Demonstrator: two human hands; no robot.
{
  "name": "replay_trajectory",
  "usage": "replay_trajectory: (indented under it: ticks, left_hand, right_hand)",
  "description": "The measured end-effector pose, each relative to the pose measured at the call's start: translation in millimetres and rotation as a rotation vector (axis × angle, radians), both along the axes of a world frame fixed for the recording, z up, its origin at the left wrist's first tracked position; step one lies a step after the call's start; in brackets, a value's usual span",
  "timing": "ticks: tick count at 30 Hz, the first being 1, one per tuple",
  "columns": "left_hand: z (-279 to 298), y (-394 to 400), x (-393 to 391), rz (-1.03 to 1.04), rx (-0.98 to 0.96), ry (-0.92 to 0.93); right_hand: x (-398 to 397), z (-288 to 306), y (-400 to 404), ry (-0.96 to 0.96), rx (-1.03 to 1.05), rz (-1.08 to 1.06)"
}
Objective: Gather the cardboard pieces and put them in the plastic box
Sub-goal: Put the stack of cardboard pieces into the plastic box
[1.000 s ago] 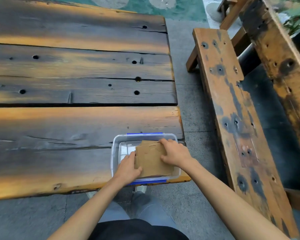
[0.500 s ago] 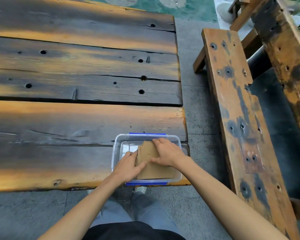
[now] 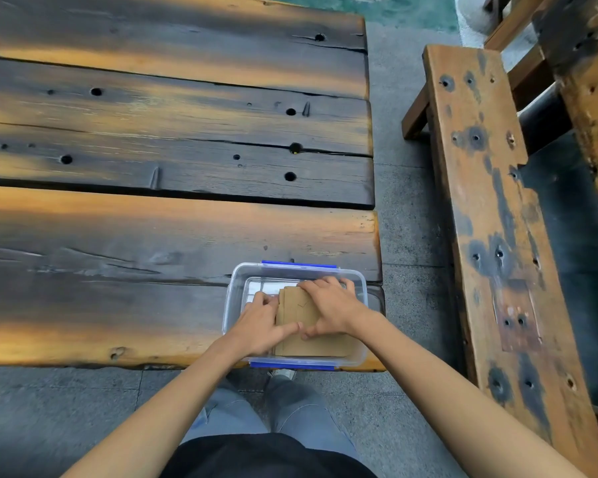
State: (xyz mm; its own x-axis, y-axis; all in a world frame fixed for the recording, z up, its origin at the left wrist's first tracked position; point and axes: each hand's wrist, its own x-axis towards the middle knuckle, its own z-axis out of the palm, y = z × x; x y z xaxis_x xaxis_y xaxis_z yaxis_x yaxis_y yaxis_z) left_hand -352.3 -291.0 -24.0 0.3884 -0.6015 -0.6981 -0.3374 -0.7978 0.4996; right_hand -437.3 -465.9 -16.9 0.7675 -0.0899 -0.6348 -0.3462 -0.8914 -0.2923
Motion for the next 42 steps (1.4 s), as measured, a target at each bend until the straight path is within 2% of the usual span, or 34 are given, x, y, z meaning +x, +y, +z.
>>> replay_trajectory:
  ticks: [7,14,24,42]
  left_hand:
    - [1.7,-18.9,0.0,-0.056,0.127,0.024]
    - [2.3,-18.0,2.3,-0.162,0.123,-0.019]
    - [-2.2,-16.1,13.9,-0.053,0.062,0.119]
    - [-1.5,-18.6,0.9,-0.024,0.017,0.031]
  right_hand:
    - [-1.7,-4.6,-10.5,0.01,0.022,0.072]
    - [7.0,-2.3,-9.3,0.063,0.017,0.069]
    - [8.3,-3.7,-14.8,0.056,0.099,0.018]
    - [-5.8,-5.0,-16.2,0.015,0.078,0.002]
